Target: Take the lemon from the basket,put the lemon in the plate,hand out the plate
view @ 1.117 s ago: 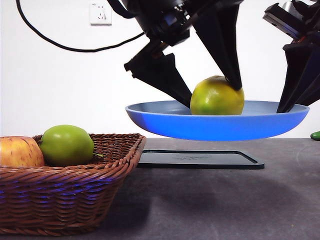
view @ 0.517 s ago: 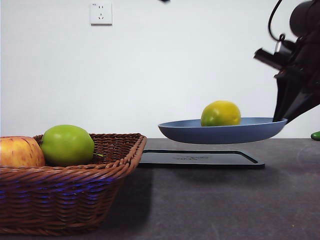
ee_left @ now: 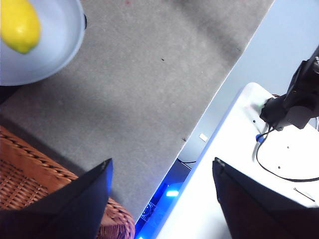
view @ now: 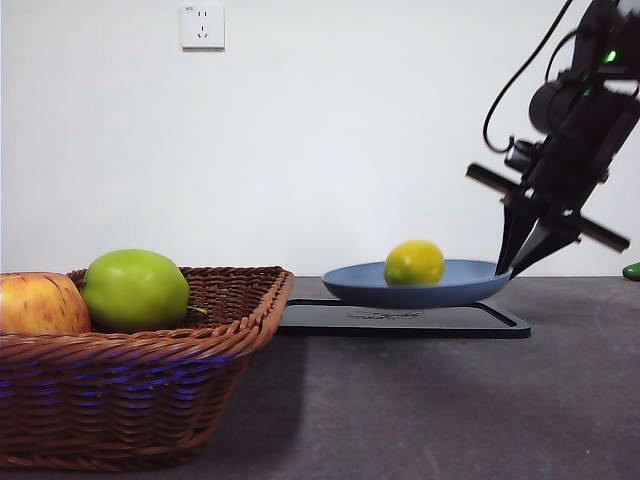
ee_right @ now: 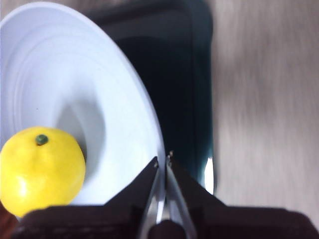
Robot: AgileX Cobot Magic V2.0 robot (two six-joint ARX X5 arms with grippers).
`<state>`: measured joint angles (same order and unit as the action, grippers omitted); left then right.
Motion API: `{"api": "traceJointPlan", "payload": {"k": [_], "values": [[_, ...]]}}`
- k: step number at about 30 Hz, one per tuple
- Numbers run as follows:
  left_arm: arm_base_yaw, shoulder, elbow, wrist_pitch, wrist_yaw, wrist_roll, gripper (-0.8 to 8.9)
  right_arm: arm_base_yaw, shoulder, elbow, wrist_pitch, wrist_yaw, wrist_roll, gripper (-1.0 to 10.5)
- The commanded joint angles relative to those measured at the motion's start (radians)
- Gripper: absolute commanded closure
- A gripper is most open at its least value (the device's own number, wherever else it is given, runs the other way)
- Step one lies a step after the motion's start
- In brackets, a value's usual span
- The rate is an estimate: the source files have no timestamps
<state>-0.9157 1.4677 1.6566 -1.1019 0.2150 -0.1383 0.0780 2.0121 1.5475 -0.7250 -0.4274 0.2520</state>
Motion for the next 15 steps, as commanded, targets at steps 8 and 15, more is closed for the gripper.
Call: {"api": "traceJointPlan", "payload": {"k": [8, 15], "values": [[-0.015, 0.013, 0.020, 0.022, -0.003, 0.004, 4.64, 0.001, 0.098, 0.034, 0.052, 0.022, 0.034, 9.4], [-0.015, 0.013, 0.020, 0.035, -0.005, 0.005, 4.64, -0.003, 0.095, 0.036, 0.063, 0.039, 0.016, 7.5]]}}
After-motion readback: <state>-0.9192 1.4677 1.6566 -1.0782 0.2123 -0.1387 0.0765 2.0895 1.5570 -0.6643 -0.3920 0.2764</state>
